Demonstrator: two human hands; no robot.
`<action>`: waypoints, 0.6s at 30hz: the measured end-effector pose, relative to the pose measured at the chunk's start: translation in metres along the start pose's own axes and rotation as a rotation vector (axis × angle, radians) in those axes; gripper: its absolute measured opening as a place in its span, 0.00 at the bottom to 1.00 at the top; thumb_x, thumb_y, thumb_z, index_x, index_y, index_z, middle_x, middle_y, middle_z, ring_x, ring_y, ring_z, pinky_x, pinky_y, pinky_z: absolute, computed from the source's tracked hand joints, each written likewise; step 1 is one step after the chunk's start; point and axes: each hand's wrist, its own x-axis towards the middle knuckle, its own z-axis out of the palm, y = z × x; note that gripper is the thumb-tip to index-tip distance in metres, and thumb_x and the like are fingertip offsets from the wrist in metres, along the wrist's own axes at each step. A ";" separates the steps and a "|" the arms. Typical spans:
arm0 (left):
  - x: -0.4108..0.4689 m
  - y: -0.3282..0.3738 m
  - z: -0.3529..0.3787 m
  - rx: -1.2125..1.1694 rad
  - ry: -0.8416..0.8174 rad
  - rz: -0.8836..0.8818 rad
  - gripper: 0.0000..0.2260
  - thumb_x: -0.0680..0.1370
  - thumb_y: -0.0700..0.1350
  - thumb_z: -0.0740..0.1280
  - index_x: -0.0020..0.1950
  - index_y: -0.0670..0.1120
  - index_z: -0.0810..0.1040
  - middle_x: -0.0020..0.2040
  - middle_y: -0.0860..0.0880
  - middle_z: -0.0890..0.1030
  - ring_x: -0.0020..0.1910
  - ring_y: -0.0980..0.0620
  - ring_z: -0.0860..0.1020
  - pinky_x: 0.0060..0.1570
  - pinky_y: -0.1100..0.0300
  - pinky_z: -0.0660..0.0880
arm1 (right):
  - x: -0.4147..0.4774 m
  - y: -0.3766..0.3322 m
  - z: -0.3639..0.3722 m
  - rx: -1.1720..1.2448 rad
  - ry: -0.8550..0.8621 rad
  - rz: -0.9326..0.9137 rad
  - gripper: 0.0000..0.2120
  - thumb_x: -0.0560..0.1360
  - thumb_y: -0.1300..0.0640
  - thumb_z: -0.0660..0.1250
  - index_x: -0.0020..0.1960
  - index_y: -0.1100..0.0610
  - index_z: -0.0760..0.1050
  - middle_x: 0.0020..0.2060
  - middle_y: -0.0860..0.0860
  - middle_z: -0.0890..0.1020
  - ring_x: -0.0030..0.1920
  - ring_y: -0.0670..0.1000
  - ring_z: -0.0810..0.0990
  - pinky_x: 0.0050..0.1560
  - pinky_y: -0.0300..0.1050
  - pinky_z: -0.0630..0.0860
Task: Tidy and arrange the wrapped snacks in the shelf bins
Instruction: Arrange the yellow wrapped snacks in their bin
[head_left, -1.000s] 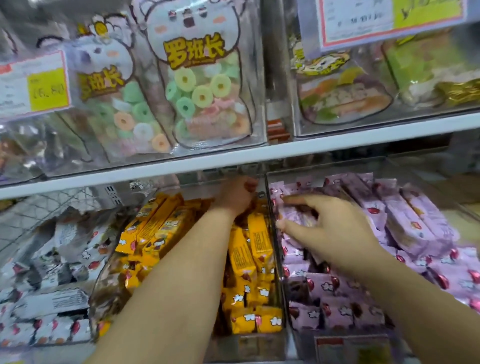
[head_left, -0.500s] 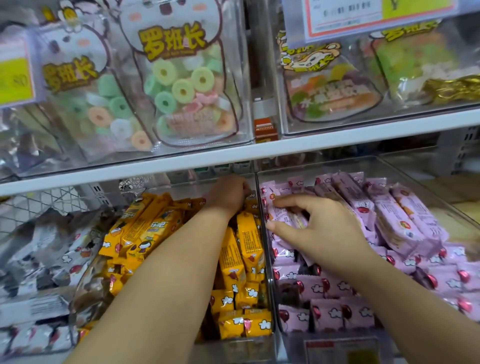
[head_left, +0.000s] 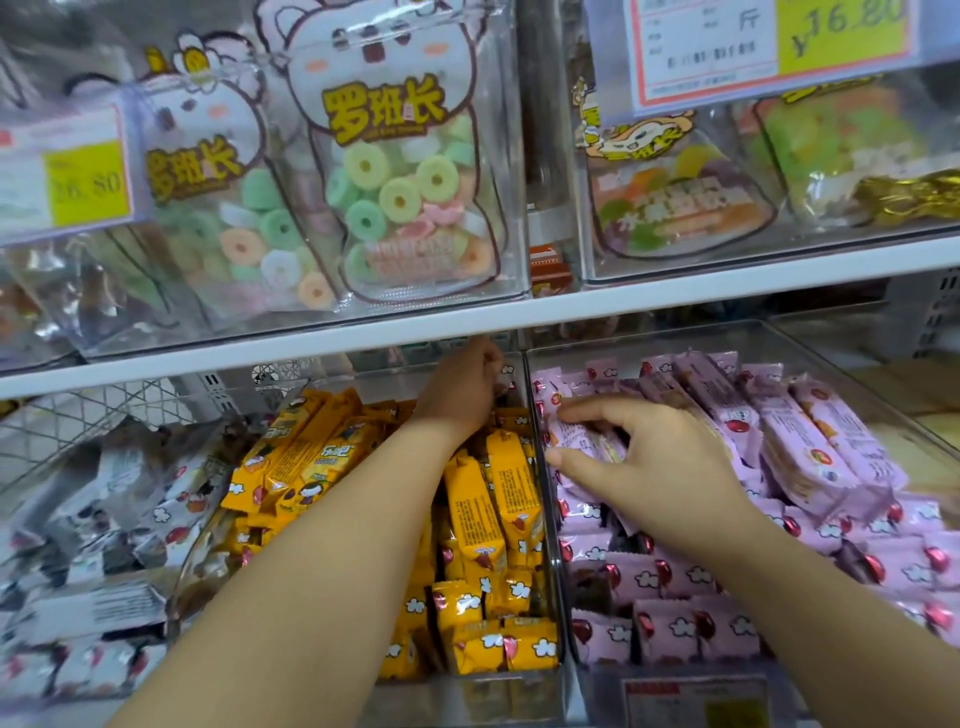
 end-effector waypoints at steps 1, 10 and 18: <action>-0.003 0.003 -0.003 -0.022 0.029 -0.007 0.05 0.82 0.43 0.56 0.49 0.48 0.69 0.46 0.52 0.72 0.44 0.56 0.70 0.42 0.63 0.62 | 0.000 0.000 0.000 -0.007 -0.001 -0.004 0.18 0.70 0.40 0.68 0.59 0.42 0.77 0.57 0.37 0.79 0.51 0.35 0.70 0.45 0.32 0.66; -0.047 0.020 -0.036 -0.105 0.231 -0.066 0.09 0.82 0.45 0.58 0.58 0.45 0.75 0.50 0.51 0.76 0.45 0.54 0.74 0.43 0.66 0.66 | -0.006 -0.017 -0.007 -0.189 -0.040 -0.143 0.18 0.73 0.41 0.66 0.60 0.47 0.77 0.57 0.42 0.80 0.57 0.46 0.77 0.58 0.43 0.70; -0.117 0.008 -0.063 -0.634 0.386 -0.081 0.07 0.81 0.44 0.59 0.48 0.55 0.73 0.51 0.49 0.80 0.53 0.49 0.80 0.52 0.50 0.78 | -0.017 -0.053 -0.002 -0.112 -0.008 -0.169 0.23 0.74 0.48 0.66 0.68 0.49 0.69 0.63 0.47 0.76 0.63 0.51 0.72 0.65 0.50 0.67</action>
